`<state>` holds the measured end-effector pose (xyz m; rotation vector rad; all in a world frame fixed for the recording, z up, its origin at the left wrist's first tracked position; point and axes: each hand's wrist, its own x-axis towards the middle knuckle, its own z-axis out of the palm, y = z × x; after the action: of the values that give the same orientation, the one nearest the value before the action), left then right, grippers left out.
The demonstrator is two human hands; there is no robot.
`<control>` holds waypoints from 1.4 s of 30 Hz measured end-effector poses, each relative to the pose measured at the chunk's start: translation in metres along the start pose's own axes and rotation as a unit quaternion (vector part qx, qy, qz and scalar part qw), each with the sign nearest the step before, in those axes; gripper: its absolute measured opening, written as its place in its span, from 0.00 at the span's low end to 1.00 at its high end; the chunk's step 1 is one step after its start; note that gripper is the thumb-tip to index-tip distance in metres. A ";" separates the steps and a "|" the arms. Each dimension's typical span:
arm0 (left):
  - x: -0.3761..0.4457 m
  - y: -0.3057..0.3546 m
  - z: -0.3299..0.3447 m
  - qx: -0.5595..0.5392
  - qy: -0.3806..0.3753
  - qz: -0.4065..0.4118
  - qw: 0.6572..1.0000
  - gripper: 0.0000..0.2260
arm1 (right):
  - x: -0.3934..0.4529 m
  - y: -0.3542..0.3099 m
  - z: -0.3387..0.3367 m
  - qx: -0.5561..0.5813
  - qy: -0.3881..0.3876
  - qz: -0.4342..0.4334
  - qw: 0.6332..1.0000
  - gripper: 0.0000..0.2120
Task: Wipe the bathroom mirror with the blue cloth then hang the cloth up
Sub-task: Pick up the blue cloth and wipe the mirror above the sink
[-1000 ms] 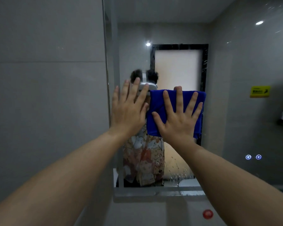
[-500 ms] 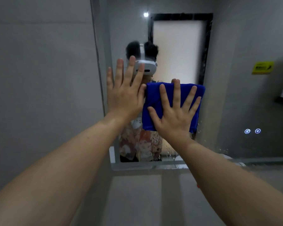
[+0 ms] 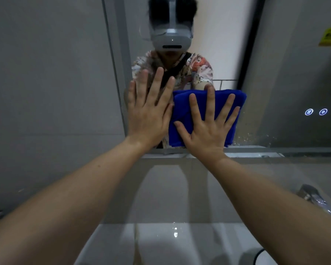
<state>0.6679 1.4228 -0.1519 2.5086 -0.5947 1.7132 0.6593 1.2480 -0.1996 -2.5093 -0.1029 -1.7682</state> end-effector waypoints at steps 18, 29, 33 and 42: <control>-0.091 0.037 0.015 0.010 -0.089 -0.070 0.994 0.28 | -0.096 0.020 0.028 0.032 -0.074 -0.064 0.995 0.41; -0.109 0.076 0.032 -0.026 -0.094 -0.040 0.994 0.31 | -0.111 0.060 0.025 0.032 -0.066 -0.128 0.989 0.36; -0.105 0.098 0.036 -0.051 -0.083 -0.034 0.995 0.28 | -0.118 0.092 0.011 0.019 -0.095 -0.107 0.990 0.34; -0.086 0.134 0.045 -0.044 -0.068 -0.024 0.996 0.33 | -0.113 0.125 0.012 0.048 -0.072 -0.071 0.994 0.33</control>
<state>0.6352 1.3122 -0.2708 2.5704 -0.5993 1.4744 0.6442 1.1228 -0.3126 -2.6152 -0.3752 -1.5841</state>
